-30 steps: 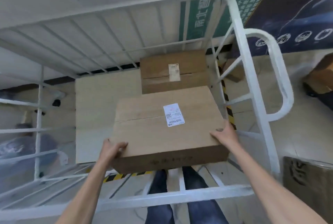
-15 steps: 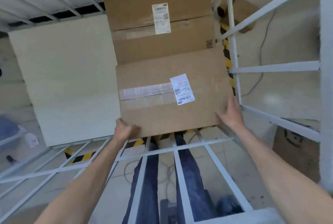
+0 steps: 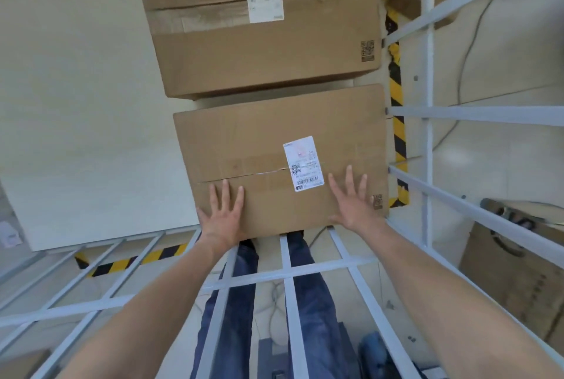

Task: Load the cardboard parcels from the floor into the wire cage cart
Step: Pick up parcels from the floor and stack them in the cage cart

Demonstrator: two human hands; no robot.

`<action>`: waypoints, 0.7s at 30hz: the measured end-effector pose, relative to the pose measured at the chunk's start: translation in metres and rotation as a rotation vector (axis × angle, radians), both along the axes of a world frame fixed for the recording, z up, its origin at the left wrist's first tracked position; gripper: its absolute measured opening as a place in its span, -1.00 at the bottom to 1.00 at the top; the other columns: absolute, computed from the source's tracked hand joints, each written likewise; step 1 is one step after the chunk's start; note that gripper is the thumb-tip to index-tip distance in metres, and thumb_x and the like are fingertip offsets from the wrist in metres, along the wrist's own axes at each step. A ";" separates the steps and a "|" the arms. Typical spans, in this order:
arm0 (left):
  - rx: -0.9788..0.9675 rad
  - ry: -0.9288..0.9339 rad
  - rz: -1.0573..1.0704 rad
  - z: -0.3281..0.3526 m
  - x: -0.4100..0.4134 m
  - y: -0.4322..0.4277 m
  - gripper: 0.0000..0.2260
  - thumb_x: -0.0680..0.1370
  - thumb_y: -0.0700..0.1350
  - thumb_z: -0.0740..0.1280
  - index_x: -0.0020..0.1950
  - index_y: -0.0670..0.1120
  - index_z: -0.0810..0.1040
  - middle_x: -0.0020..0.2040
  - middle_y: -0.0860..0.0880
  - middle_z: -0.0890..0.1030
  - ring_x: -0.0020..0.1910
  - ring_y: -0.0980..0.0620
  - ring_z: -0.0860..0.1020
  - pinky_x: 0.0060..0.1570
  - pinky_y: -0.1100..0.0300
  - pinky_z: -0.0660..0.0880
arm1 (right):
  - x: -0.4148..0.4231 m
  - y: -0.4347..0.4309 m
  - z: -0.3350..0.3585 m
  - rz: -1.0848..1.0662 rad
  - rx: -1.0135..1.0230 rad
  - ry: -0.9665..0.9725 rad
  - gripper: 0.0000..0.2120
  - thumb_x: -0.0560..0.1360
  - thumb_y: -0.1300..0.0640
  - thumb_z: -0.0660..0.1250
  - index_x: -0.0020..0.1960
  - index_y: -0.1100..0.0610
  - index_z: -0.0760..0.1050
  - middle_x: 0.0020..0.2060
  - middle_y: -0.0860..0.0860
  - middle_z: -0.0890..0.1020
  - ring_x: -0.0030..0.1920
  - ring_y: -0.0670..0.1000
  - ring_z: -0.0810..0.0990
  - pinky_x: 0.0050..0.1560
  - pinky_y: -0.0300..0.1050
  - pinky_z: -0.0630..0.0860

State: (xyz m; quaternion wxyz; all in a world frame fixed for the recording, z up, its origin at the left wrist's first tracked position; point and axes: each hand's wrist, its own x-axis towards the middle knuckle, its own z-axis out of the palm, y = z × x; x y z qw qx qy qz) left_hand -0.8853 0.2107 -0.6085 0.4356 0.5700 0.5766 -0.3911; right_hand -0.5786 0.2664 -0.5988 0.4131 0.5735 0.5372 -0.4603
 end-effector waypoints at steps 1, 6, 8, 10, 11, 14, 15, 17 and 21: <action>0.004 -0.007 0.014 -0.006 -0.001 0.004 -0.02 0.55 -0.04 0.38 0.57 0.04 -0.41 0.52 -0.17 -0.52 0.49 -0.35 -0.45 0.40 -0.48 0.01 | 0.000 0.005 -0.003 0.016 0.004 -0.005 0.10 0.51 0.00 0.45 0.54 -0.18 -0.44 0.44 0.05 -0.60 0.47 0.35 -0.50 0.43 0.51 -0.03; 0.075 -0.014 0.054 -0.022 -0.005 0.023 0.11 0.43 0.28 0.42 0.56 0.07 -0.41 0.49 -0.14 -0.56 0.47 -0.34 -0.49 0.36 -0.50 -0.02 | -0.003 0.033 -0.014 0.019 0.022 -0.006 0.14 0.48 0.01 0.47 0.53 -0.20 -0.46 0.43 0.03 -0.61 0.46 0.37 -0.50 0.44 0.46 -0.15; 0.096 -0.024 0.078 -0.018 -0.006 0.020 0.02 0.49 0.16 0.42 0.58 0.08 -0.35 0.53 -0.13 -0.51 0.49 -0.32 -0.46 0.41 -0.47 0.00 | -0.003 0.030 -0.011 0.019 0.044 -0.012 0.08 0.50 0.07 0.44 0.56 -0.19 -0.40 0.48 0.02 -0.56 0.49 0.36 -0.46 0.48 0.43 -0.07; 0.129 -0.022 0.103 -0.008 -0.007 0.021 -0.10 0.57 0.07 0.37 0.61 0.08 -0.27 0.58 -0.11 -0.42 0.54 -0.28 -0.39 0.45 -0.40 0.08 | -0.002 0.028 -0.002 0.013 0.079 -0.024 -0.01 0.54 0.11 0.38 0.59 -0.17 -0.33 0.53 0.00 -0.47 0.53 0.34 -0.39 0.49 0.42 -0.01; 0.139 -0.023 0.113 -0.002 -0.007 0.024 -0.15 0.59 0.05 0.35 0.62 0.08 -0.24 0.59 -0.10 -0.38 0.55 -0.25 -0.36 0.45 -0.36 0.12 | -0.001 0.031 0.005 0.013 0.103 -0.024 -0.05 0.55 0.10 0.36 0.60 -0.17 -0.30 0.55 0.00 -0.43 0.54 0.33 -0.35 0.49 0.41 0.02; 0.177 -0.049 0.104 0.029 -0.003 0.042 -0.21 0.62 -0.03 0.30 0.63 0.08 -0.20 0.62 -0.07 -0.30 0.58 -0.20 -0.31 0.45 -0.31 0.18 | -0.003 0.046 0.037 0.028 0.197 -0.012 -0.13 0.58 0.04 0.32 0.61 -0.15 -0.25 0.58 0.01 -0.36 0.56 0.33 -0.27 0.48 0.40 0.05; 0.186 -0.061 0.105 0.043 -0.001 0.049 -0.22 0.62 -0.06 0.29 0.63 0.08 -0.20 0.63 -0.07 -0.28 0.59 -0.19 -0.29 0.47 -0.31 0.13 | -0.006 0.051 0.051 0.019 0.229 -0.006 -0.14 0.58 0.03 0.31 0.61 -0.15 -0.24 0.59 0.01 -0.33 0.56 0.32 -0.26 0.48 0.40 0.06; 0.210 -0.089 0.117 0.079 0.002 0.062 -0.23 0.62 -0.05 0.29 0.63 0.09 -0.20 0.63 -0.06 -0.26 0.59 -0.17 -0.26 0.51 -0.29 0.04 | -0.014 0.058 0.086 -0.018 0.300 0.015 -0.16 0.58 0.02 0.30 0.61 -0.15 -0.23 0.60 0.01 -0.30 0.57 0.30 -0.28 0.49 0.40 0.06; 0.327 -0.146 0.132 0.168 0.005 0.081 -0.27 0.64 -0.02 0.24 0.63 0.08 -0.19 0.65 -0.08 -0.19 0.61 -0.15 -0.21 0.52 -0.24 0.04 | -0.040 0.060 0.175 -0.129 0.436 0.071 -0.18 0.59 0.03 0.28 0.61 -0.14 -0.22 0.60 0.01 -0.28 0.56 0.27 -0.31 0.51 0.35 0.05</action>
